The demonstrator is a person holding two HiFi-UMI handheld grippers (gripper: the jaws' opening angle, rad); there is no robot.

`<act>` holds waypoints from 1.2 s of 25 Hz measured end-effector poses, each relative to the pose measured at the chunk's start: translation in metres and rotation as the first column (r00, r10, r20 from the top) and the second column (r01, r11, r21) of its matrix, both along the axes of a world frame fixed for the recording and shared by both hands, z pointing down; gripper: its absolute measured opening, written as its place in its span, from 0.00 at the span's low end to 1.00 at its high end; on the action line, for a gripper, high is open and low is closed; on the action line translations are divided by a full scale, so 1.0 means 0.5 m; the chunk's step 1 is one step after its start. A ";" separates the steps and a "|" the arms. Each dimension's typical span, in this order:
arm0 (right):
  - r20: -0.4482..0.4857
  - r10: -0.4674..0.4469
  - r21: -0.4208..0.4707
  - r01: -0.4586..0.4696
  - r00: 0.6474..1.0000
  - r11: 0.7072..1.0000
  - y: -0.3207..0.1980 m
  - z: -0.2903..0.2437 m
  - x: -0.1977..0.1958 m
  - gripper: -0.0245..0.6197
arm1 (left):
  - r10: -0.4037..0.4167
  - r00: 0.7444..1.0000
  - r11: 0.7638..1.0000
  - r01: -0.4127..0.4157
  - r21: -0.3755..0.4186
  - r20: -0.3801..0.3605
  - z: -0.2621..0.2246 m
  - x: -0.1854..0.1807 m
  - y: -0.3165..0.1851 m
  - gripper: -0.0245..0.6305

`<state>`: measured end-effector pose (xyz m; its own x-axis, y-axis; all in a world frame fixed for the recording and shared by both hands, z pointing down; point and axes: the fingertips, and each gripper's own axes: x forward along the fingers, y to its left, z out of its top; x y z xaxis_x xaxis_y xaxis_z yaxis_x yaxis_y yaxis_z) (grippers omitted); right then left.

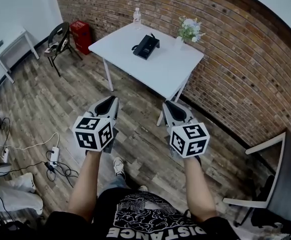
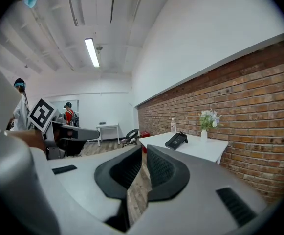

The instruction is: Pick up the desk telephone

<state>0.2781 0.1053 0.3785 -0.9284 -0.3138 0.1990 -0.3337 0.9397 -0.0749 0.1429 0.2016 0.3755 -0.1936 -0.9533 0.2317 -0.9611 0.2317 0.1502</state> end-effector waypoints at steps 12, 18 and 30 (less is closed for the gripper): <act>-0.030 0.054 -0.007 -0.055 0.998 0.998 -0.090 0.009 -0.177 0.12 | 0.063 0.997 0.998 -0.063 -0.002 -0.035 0.015 -0.189 -0.102 0.14; -0.043 0.089 -0.023 -0.090 0.995 0.996 -0.128 0.013 -0.282 0.17 | 0.103 0.993 0.995 -0.104 -0.012 -0.050 0.025 -0.290 -0.143 0.18; -0.061 0.145 -0.017 -0.146 0.988 0.989 -0.178 0.009 -0.434 0.23 | 0.151 0.986 0.988 -0.153 -0.022 -0.064 0.030 -0.457 -0.201 0.25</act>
